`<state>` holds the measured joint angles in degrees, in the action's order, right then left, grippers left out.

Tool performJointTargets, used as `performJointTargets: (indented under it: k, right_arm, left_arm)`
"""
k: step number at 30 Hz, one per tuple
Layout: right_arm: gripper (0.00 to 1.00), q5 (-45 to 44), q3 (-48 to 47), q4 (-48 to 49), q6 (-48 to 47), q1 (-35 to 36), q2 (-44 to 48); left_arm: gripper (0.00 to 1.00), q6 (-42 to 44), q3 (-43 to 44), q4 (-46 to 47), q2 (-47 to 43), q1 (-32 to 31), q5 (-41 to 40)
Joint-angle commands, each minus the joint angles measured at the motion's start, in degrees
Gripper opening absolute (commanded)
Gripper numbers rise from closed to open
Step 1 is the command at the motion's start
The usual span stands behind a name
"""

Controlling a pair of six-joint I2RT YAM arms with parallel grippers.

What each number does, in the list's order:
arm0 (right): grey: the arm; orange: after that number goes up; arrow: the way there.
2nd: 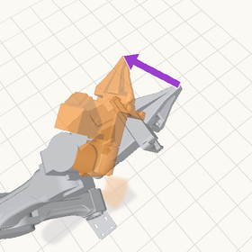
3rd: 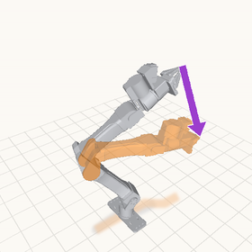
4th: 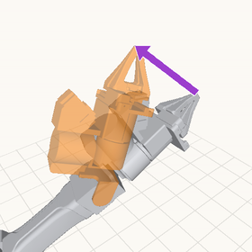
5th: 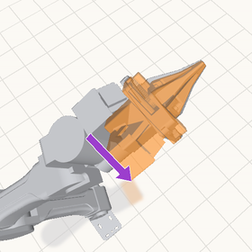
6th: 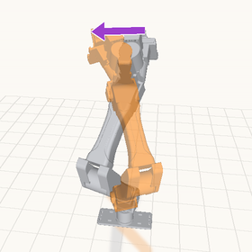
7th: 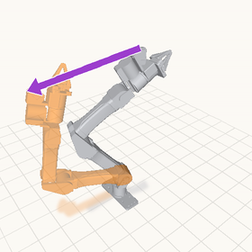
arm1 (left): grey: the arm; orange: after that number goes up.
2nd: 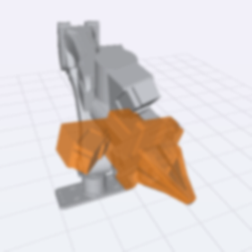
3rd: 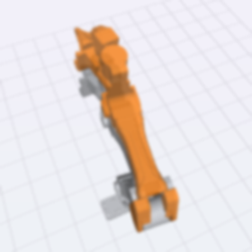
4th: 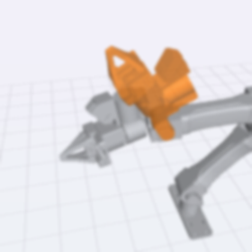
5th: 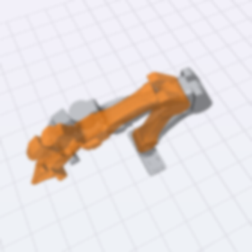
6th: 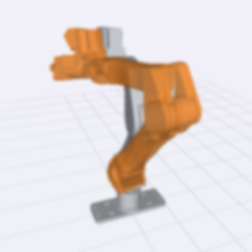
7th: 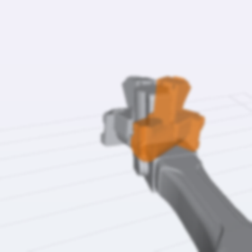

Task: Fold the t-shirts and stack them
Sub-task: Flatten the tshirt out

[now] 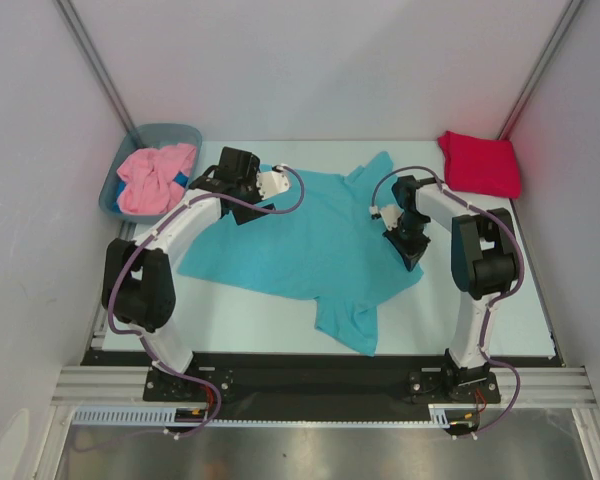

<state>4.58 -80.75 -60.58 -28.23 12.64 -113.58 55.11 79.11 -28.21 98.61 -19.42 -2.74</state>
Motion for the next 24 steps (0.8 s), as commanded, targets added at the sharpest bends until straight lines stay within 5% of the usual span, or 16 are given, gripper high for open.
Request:
performJointTargets:
  k: [1, 24]
  right_arm:
    - [0.00, 0.43, -3.36, 0.63, 1.33, 0.28, -0.50]
    - [0.00, -8.09, -0.29, 5.91, 2.65, -4.64, -8.68]
  left_arm:
    - [1.00, 1.14, 2.19, 0.61, -0.08, 0.17, 0.99]
    - [1.00, 3.60, 6.40, 1.84, 1.06, 0.70, -0.42]
